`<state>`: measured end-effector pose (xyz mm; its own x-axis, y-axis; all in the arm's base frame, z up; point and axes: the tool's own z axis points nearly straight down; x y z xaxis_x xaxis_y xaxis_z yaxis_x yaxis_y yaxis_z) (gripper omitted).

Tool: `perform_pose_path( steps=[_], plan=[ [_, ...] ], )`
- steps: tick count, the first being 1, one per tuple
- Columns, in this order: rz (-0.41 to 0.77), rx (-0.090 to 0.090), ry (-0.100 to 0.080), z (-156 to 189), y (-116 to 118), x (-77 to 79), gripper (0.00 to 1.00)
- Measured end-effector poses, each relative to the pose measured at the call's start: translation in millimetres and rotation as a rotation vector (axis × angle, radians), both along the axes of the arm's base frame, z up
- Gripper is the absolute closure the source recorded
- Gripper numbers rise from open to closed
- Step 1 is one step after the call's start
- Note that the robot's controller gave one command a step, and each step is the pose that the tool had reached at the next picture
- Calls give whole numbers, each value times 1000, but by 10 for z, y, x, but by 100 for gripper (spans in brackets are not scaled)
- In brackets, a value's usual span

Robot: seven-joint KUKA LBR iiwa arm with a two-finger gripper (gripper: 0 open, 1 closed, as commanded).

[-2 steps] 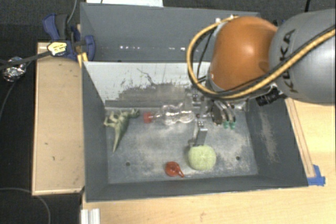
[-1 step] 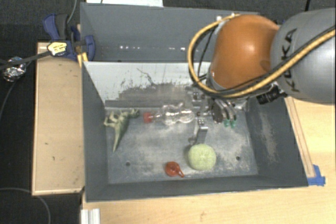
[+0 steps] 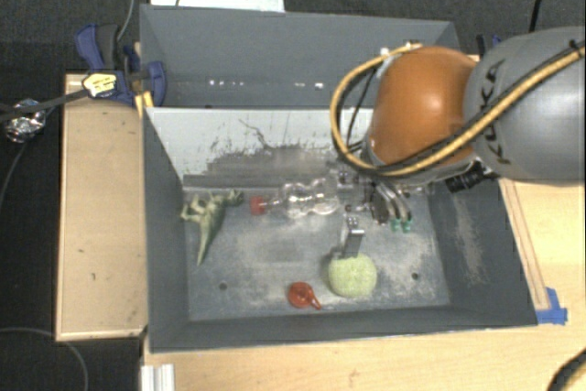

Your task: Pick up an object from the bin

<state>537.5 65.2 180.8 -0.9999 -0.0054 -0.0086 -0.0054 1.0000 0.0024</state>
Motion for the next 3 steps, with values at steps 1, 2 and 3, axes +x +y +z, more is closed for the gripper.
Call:
perform_pose_path(
  steps=[1,2,3],
  plan=[
    [0,-1,9,-321,-254,-118,0],
    [21,0,-2,-639,-608,-151,0],
    [-46,-2,3,-1003,-635,-286,0]
  ],
)
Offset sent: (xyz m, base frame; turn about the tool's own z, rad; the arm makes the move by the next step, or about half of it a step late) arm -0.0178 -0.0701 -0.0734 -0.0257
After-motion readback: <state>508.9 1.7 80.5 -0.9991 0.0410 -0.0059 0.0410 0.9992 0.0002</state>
